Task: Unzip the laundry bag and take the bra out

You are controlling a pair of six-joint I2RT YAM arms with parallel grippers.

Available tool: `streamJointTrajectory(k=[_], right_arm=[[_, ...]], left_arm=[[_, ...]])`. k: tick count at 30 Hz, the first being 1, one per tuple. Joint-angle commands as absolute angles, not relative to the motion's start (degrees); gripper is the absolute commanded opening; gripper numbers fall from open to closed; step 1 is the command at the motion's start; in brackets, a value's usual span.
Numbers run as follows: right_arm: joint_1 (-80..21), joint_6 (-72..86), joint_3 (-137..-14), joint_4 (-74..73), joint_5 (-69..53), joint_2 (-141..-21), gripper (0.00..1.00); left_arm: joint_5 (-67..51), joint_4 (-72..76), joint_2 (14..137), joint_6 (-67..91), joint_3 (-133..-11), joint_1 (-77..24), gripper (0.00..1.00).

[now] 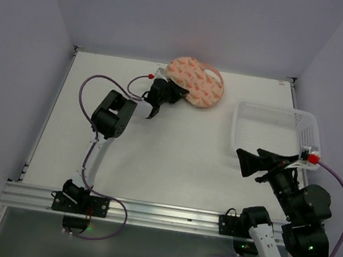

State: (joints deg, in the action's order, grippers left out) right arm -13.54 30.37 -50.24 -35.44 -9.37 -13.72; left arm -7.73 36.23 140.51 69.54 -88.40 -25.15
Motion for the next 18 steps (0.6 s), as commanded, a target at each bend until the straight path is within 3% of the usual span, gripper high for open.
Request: streamJointTrajectory(k=[1, 2, 3, 7, 13, 18], right_arm=[[-13.62, 28.57, -49.83, -33.05, -14.41, -17.22, 0.99], [-13.62, 28.04, -49.75, -32.87, -15.55, -17.92, 0.99], [-13.62, 27.95, -49.66, -32.09, -17.64, -18.8, 0.99], [-13.71, 27.42, -48.52, -29.62, -21.79, -24.94, 0.99], [-14.85, 28.21, -42.73, -22.86, -22.59, -30.75, 0.99], [-22.66, 27.86, -39.38, -16.27, -17.94, -38.75, 0.99]], left_arm=[[-8.35, 41.39, 136.77, 67.77, -83.7, -25.14, 0.14], [-8.26, 42.7, 134.32, 67.5, -82.02, -25.14, 0.03], [-8.35, 42.98, 132.99, 67.33, -80.44, -25.14, 0.0], [-9.4, 43.86, 124.74, 66.8, -71.12, -25.05, 0.0], [-7.83, 30.17, 109.27, 68.9, -57.58, -25.14, 0.0], [-4.05, 15.66, 96.35, 72.67, -47.92, -25.14, 0.0]])
